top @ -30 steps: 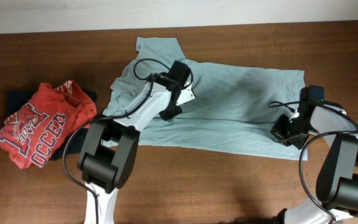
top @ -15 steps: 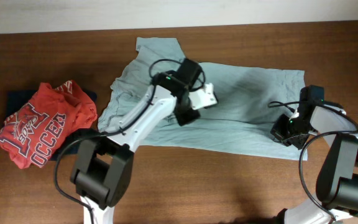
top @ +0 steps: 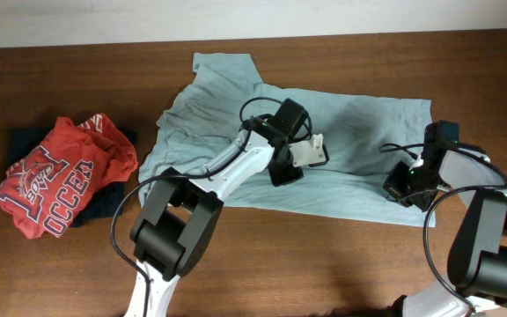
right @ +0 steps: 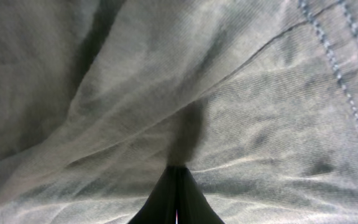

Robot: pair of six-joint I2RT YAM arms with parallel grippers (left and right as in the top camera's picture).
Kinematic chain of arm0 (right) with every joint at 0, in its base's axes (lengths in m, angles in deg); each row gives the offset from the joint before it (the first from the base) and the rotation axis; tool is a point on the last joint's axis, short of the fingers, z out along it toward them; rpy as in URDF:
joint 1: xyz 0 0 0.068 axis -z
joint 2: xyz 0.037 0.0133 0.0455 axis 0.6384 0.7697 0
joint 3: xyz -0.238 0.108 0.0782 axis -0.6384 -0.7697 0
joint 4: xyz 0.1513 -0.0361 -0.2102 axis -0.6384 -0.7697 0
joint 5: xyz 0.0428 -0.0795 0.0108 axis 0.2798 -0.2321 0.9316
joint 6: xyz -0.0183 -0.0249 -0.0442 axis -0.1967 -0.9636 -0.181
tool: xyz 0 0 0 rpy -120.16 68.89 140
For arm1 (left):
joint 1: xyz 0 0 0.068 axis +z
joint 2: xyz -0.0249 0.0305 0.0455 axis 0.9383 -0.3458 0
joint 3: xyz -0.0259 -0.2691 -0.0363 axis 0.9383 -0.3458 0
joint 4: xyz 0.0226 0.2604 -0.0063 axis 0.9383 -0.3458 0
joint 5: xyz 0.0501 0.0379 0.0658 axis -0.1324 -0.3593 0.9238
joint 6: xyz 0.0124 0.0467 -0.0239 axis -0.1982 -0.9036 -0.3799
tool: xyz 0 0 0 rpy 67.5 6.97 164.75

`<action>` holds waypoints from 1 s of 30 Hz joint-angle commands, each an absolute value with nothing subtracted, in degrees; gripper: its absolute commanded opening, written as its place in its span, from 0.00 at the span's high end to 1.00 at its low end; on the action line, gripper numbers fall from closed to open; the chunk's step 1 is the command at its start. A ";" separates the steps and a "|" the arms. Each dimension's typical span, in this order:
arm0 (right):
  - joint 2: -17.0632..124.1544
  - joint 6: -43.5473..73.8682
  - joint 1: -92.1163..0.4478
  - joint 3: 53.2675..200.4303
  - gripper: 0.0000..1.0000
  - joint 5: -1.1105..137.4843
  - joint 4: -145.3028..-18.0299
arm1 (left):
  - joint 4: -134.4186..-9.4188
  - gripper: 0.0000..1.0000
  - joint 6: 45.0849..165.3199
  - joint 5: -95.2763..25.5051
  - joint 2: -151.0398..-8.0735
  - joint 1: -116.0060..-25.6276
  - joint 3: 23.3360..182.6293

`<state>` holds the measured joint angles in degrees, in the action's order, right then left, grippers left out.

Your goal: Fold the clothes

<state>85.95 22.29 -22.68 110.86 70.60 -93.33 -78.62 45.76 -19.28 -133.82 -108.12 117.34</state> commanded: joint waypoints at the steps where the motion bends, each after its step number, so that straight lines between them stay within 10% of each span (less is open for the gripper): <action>1: 89.88 22.72 -22.79 108.19 0.96 63.74 -91.51 | -76.41 0.57 44.67 -16.15 -135.37 -108.62 117.58; 14: 89.88 22.72 -22.79 108.19 0.96 63.72 -91.71 | -64.78 0.56 52.19 12.89 -138.91 -108.62 120.21; 30: 84.57 16.91 -18.35 115.30 0.96 70.25 -99.29 | -82.75 0.39 60.38 19.80 -130.95 -107.53 128.95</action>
<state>86.52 20.17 -21.06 112.43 70.80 -97.02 -81.96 55.90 14.97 -137.66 -108.60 128.05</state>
